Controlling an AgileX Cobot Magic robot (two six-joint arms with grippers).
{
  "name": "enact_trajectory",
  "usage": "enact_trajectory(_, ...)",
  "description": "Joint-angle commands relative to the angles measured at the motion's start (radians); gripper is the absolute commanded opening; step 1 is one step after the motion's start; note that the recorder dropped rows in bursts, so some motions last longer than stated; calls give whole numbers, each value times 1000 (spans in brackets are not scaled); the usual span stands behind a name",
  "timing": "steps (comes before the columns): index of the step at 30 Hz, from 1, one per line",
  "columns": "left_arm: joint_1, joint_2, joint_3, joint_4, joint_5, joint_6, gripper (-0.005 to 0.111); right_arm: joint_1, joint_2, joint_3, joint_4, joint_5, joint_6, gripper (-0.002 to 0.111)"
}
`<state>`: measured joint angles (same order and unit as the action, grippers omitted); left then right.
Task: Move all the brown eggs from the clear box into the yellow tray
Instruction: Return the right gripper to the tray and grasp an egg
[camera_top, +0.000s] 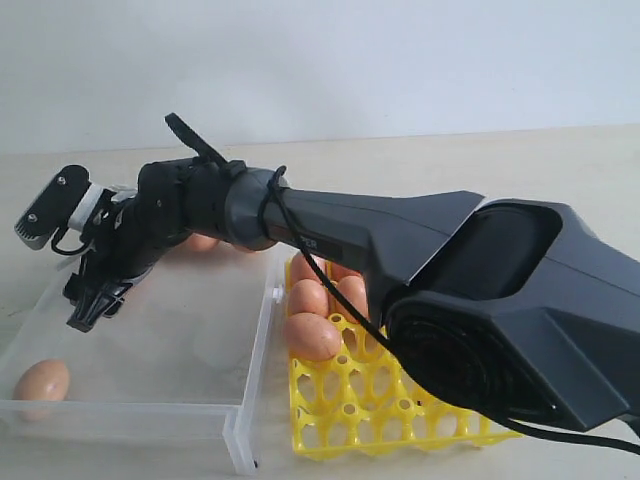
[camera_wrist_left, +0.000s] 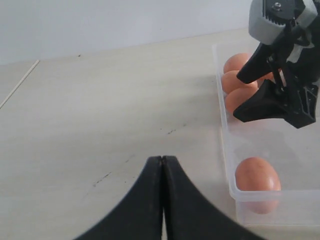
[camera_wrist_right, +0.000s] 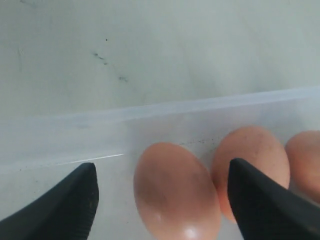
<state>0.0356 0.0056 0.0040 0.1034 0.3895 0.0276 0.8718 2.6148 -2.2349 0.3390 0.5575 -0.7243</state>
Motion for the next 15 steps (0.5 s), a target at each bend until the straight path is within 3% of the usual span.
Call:
enact_trajectory(1, -8, -6, -4, -2, -9, -6, 0, 0, 17, -18, 28, -23, -8, 70)
enact_trajectory(5, -8, -6, -4, -2, -9, -6, 0, -9, 21, -18, 24, 33, 13, 65)
enact_trajectory(11, -8, -6, -4, -2, -9, -6, 0, -13, 21, -18, 22, 41, 18, 27)
enact_trajectory(14, -8, -6, -4, -2, -9, -6, 0, -13, 21, -18, 22, 44, 18, 2)
enact_trajectory(15, -8, -6, -4, -2, -9, -6, 0, -13, 21, -18, 22, 46, 18, 0)
